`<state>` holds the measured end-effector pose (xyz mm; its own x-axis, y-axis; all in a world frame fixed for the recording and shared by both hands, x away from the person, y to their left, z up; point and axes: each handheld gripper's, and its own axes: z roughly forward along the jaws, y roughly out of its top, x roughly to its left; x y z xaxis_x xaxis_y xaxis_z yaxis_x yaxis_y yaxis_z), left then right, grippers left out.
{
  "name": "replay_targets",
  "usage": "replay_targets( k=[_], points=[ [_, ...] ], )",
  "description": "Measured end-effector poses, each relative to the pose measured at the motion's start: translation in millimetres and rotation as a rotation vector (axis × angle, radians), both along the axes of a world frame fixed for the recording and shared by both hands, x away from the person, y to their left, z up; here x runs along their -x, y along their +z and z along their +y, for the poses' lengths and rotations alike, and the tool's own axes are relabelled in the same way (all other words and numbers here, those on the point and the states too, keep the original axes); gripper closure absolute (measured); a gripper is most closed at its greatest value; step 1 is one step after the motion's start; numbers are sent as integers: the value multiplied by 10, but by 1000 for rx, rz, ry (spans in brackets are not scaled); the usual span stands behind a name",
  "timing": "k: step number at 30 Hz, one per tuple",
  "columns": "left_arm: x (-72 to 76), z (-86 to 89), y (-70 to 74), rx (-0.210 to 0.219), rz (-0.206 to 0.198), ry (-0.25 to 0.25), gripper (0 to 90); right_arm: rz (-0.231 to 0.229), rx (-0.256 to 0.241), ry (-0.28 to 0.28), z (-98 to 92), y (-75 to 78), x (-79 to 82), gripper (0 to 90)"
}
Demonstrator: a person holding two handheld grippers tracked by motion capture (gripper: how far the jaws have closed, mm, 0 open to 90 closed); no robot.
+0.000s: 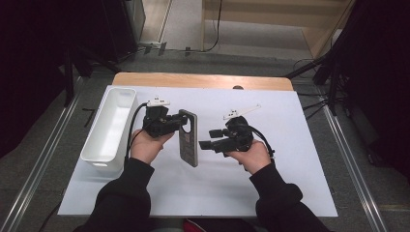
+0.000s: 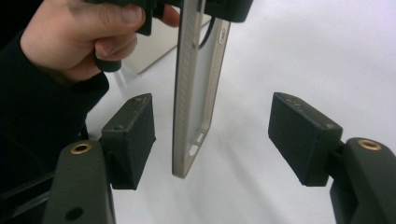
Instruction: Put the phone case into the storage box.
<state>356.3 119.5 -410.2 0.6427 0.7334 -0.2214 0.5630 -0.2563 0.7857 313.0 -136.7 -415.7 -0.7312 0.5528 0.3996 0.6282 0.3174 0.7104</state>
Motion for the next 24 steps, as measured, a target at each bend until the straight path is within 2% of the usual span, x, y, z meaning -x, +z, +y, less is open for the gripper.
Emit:
replay_targets(
  k=[8, 16, 24],
  points=[
    [3, 10, 17, 2, 8, -14, 718, -28, 19, 11, -55, -48, 29, 305],
    [11, 25, 46, 7, 11, -29, 718, -62, 13, 17, -123, -116, 64, 297],
    [19, 48, 78, 16, 13, -34, 718, -68, 29, 18, -206, -193, 100, 292]
  ],
)
